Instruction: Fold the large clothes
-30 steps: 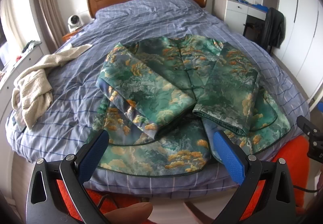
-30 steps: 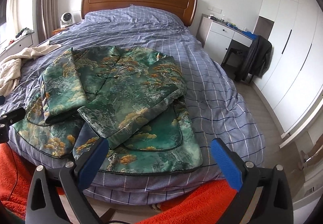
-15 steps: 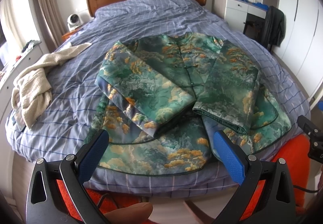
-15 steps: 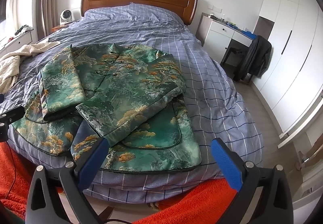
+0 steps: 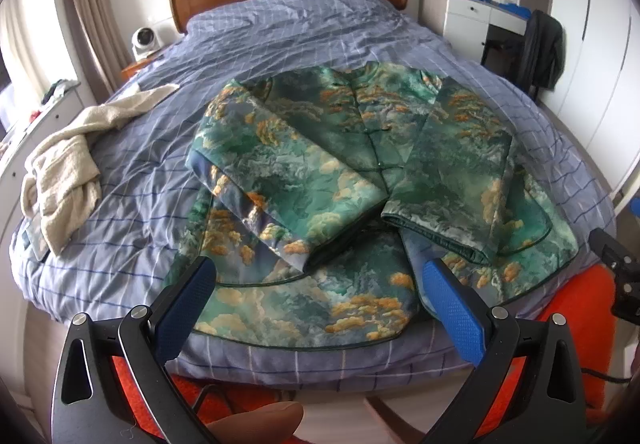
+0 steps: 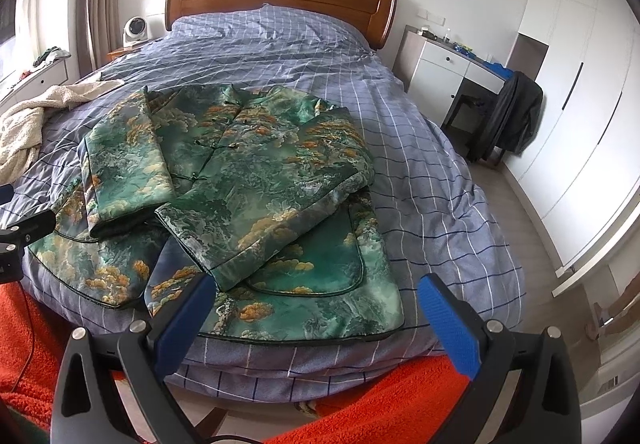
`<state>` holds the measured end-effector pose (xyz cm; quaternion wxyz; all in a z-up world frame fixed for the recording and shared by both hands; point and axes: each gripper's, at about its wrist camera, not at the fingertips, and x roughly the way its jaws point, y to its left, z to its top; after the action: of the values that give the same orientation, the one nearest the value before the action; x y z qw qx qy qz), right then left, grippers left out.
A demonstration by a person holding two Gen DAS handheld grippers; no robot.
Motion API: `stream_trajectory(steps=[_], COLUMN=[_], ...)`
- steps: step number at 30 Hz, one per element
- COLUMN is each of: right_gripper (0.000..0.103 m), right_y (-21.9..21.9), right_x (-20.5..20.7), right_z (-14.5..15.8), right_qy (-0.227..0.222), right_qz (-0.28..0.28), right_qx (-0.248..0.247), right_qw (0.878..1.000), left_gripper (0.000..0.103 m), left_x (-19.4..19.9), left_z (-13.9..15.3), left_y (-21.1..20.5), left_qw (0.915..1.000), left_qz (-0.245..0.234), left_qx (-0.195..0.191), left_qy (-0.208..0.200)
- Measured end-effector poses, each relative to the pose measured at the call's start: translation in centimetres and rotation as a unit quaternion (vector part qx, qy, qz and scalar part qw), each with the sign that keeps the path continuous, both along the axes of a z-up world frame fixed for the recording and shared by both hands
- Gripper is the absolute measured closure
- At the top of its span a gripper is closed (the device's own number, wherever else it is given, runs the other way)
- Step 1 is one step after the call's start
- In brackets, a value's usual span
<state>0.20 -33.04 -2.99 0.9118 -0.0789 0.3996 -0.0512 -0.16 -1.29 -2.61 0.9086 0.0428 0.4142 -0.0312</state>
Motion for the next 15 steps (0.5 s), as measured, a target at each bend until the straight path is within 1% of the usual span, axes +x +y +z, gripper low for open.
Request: stream_trajectory(steps=[3, 5, 6, 9, 10, 11, 13, 14, 15], right_gripper=[0.0, 0.0, 0.0, 0.0, 0.0, 0.0, 0.001, 0.001, 0.001], right_y=[-0.2, -0.1, 0.1, 2.0, 2.9, 4.1, 5.9, 6.6, 7.6], right_x=[-0.1, 0.2, 0.6, 2.9, 3.9, 5.2, 7.0, 7.8, 9.0], right_z=[0.4, 0.8, 0.6, -1.3, -2.4, -4.0, -6.2, -7.2, -8.9], right_qy=[-0.022, -0.043, -0.045, -0.026, -0.011, 0.014, 0.033, 0.037, 0.049], right_qz=[0.041, 0.089, 0.11, 0.185, 0.208, 0.236, 0.274, 0.282, 0.291], right_qx=[0.017, 0.023, 0.019, 0.001, -0.008, -0.016, -0.015, -0.018, -0.022], right_qw=[0.999, 0.995, 0.993, 0.982, 0.978, 0.971, 0.961, 0.958, 0.955], left_gripper=[0.0, 0.0, 0.0, 0.0, 0.0, 0.0, 0.0, 0.0, 0.0], left_x=[0.1, 0.1, 0.0, -0.1, -0.1, -0.2, -0.4, -0.5, -0.6], left_z=[-0.1, -0.1, -0.1, -0.2, -0.2, -0.2, -0.2, -0.1, -0.1], left_y=[0.2, 0.4, 0.6, 1.0, 1.2, 1.3, 1.7, 2.0, 2.2], left_qw=[1.0, 1.0, 0.9999, 0.9998, 0.9997, 0.9997, 0.9995, 0.9994, 0.9993], left_qz=[0.004, 0.008, 0.011, 0.019, 0.021, 0.023, 0.029, 0.032, 0.037], left_qx=[0.001, -0.002, -0.004, -0.008, -0.01, -0.011, -0.01, -0.01, -0.009], left_qy=[0.002, 0.0, -0.001, -0.001, 0.0, 0.0, -0.001, -0.002, -0.003])
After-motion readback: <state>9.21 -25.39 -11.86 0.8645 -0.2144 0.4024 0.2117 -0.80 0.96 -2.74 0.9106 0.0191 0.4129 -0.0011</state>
